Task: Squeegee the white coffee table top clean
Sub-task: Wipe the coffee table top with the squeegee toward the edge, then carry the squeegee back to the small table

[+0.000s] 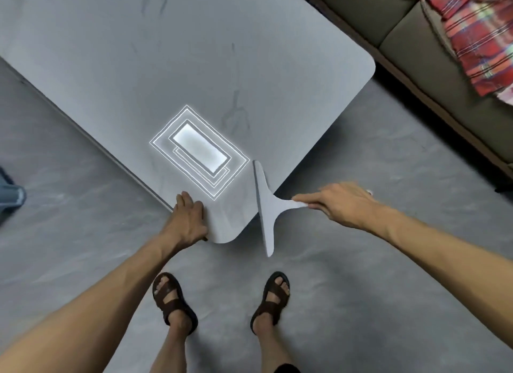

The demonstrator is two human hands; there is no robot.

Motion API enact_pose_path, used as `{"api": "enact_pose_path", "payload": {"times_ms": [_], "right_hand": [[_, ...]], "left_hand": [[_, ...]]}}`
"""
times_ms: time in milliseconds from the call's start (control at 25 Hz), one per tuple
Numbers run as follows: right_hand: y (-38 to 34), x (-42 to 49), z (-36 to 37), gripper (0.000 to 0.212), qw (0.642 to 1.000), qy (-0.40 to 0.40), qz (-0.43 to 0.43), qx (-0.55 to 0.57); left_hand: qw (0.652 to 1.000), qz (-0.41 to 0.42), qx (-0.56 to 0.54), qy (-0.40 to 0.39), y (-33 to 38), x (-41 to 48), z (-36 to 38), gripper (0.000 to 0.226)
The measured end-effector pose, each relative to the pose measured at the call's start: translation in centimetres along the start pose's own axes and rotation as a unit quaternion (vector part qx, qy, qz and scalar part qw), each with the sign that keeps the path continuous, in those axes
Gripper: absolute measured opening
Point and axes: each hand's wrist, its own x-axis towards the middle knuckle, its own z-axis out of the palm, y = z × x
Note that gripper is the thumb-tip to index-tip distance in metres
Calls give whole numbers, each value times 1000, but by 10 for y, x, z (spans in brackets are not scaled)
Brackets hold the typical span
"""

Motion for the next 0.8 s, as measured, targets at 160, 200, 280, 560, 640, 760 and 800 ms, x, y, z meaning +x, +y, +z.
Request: {"api": "enact_pose_path", "payload": {"times_ms": [160,200,280,560,640,760,800], "right_hand": [[52,-36,-9,31,995,15,93,-24],[58,-43,-12,28,992,22,120,-22],[61,-52,-10,23,989,37,138,-34],[25,-57,-13,26,993,78,87,-2],[17,-65,-22,30,992,73,103,16],[-3,-71,-35,35,980,21,174,95],[-16,-71,-42,30,964,-6,203,170]], "left_hand": [[1000,-20,2,-2,4,0,-2,32],[1000,-22,-14,3,7,0,-4,25],[999,-21,-37,21,11,-2,-9,17],[986,-51,-139,77,21,-44,-19,9],[984,-42,-157,68,27,-67,-29,9],[971,-31,-217,91,32,-101,-48,7],[959,-29,-264,102,32,-117,-53,9]]}}
